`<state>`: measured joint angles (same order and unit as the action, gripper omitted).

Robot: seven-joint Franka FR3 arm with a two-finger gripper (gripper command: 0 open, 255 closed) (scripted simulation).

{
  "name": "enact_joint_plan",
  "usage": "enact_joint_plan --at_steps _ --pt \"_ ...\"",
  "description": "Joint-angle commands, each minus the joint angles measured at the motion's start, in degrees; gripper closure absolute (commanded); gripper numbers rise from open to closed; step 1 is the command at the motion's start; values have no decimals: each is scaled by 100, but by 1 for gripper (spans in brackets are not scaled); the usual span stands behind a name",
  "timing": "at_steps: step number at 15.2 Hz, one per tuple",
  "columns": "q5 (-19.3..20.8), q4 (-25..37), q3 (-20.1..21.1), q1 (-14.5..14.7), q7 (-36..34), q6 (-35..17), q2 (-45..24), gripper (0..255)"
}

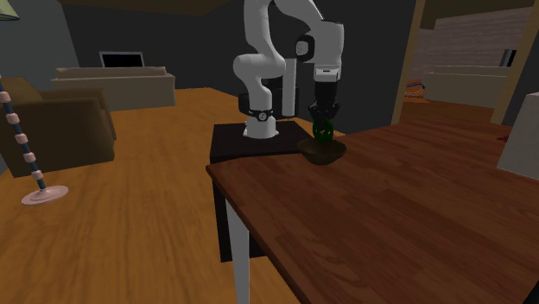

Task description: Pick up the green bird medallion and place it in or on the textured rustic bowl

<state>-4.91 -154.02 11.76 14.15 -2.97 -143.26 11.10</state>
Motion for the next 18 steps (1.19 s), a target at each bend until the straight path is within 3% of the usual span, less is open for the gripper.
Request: enact_joint_plan --at_steps 1,8,9,14,18 --pt "9 -16 1 -6 -1 -76 -55 255" --pt "10 -16 1 -6 -2 -76 -56 255" --pt "9 -16 1 -6 -2 -76 -56 0" --pt "9 -16 1 -6 -1 -76 -55 0" --pt "-70 228 -65 23 70 836 616 0"
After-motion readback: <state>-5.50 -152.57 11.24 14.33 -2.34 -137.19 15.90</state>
